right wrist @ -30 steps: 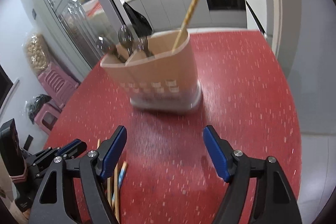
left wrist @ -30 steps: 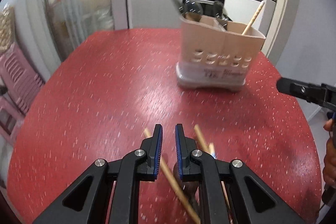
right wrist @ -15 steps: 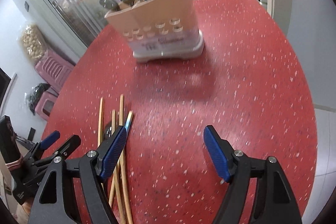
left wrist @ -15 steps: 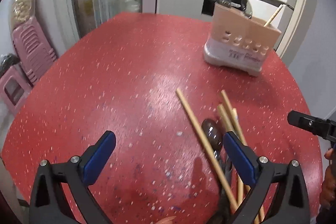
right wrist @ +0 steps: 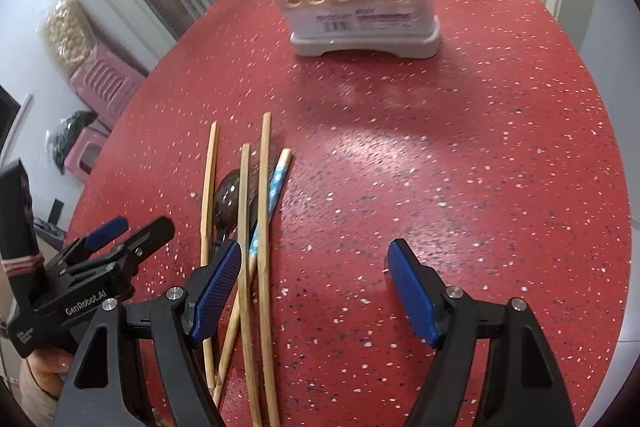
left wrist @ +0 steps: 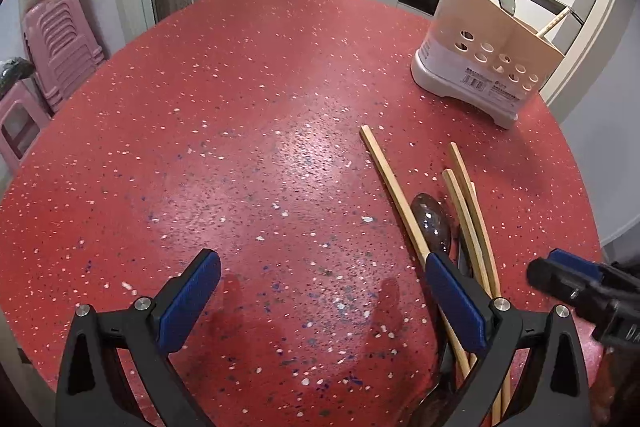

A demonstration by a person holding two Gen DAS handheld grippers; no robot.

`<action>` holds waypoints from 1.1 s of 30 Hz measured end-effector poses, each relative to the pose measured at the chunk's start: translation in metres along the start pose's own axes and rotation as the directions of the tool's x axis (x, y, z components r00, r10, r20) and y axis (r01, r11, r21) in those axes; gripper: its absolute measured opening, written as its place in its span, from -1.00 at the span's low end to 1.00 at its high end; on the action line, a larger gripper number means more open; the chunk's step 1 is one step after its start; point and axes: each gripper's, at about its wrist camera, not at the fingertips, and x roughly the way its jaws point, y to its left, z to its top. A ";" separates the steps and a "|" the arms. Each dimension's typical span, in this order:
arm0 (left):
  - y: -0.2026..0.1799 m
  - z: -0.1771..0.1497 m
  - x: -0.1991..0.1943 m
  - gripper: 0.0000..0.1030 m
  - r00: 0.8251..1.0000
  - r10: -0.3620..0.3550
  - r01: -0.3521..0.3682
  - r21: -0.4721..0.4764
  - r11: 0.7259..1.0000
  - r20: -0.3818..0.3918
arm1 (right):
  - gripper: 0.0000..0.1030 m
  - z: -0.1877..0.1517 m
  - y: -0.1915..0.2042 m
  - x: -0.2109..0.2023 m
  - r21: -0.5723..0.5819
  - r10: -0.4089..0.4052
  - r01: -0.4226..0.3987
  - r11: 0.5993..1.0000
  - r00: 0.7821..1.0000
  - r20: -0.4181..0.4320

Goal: Organize utensils
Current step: 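Move both open tools back over the remaining chopsticks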

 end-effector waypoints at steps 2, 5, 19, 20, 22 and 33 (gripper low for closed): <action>-0.002 0.002 0.005 1.00 1.000 0.001 -0.001 -0.002 1.000 -0.013 | 0.45 -0.001 0.003 0.003 -0.012 0.000 0.000 1.000 1.000 -0.010; -0.004 0.005 0.010 1.00 0.999 -0.002 0.002 -0.008 1.000 -0.032 | 0.25 -0.003 0.008 0.008 -0.028 0.004 -0.004 1.000 1.000 -0.029; -0.022 0.009 0.026 1.00 0.998 -0.024 0.025 0.021 0.999 -0.061 | -0.22 -0.005 0.028 0.026 -0.126 -0.042 0.032 0.991 0.997 -0.072; -0.024 0.009 0.027 1.00 0.998 -0.021 0.023 0.024 0.999 -0.060 | -0.22 -0.005 0.029 0.027 -0.134 -0.049 0.039 0.990 0.996 -0.072; -0.025 0.009 0.029 1.00 0.998 -0.012 0.014 0.029 0.999 -0.059 | -0.27 -0.004 0.032 0.028 -0.147 -0.064 0.053 0.988 0.995 -0.073; -0.028 0.013 0.038 1.00 0.997 0.025 -0.020 0.068 0.997 -0.067 | -0.34 0.008 0.048 0.041 -0.220 -0.158 0.135 0.966 0.984 -0.087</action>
